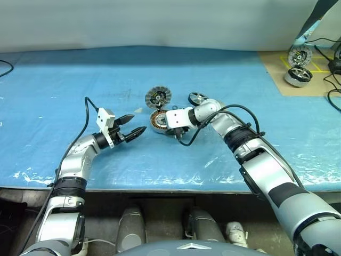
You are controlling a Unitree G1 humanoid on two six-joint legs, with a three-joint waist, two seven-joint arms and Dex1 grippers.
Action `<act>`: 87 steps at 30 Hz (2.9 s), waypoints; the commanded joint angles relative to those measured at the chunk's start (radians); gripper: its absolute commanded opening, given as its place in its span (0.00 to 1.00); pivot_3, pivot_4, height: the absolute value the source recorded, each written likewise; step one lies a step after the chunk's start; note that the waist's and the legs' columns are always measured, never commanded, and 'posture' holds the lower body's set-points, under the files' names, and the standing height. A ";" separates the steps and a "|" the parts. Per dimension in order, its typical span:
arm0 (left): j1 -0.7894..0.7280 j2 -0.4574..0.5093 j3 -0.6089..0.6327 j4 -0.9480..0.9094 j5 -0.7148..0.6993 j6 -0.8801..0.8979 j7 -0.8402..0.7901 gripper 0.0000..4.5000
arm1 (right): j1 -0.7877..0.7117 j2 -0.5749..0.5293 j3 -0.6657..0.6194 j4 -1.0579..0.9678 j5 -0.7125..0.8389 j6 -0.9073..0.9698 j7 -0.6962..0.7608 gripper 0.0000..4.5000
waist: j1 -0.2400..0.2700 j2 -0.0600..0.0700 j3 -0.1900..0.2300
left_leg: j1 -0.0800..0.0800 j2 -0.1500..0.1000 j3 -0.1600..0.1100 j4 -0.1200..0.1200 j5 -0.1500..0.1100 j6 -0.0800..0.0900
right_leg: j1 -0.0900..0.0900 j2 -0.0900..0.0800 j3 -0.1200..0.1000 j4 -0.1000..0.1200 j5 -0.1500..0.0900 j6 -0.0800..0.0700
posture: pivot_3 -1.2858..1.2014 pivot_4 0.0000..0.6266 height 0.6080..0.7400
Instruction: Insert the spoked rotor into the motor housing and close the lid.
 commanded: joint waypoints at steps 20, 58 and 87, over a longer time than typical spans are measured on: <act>0.024 0.001 -0.016 -0.055 -0.006 0.007 -0.003 1.00 | 0.226 0.050 0.095 -0.505 -0.014 0.590 -0.036 0.44 | -0.005 0.000 0.000 | 0.020 -0.001 0.000 -0.009 -0.002 -0.005 | 0.009 0.000 0.010 -0.001 0.000 0.000 | 0.52 0.24 1.00; -0.001 0.010 -0.004 -0.020 -0.008 -0.003 -0.022 1.00 | 0.257 -0.152 -0.254 -0.740 0.293 0.770 -0.096 0.97 | 0.009 -0.001 0.001 | 0.012 -0.001 0.001 -0.018 0.001 -0.009 | 0.007 0.002 0.006 -0.016 0.003 0.006 | 0.52 0.24 1.00; -0.022 0.023 -0.028 -0.141 -0.030 0.121 -0.031 1.00 | 0.088 0.198 -0.391 0.076 0.326 0.480 -0.633 0.97 | -0.001 -0.001 0.001 | 0.013 0.000 0.010 -0.017 0.001 -0.008 | 0.007 0.002 0.006 -0.014 0.003 0.005 | 0.52 0.24 1.00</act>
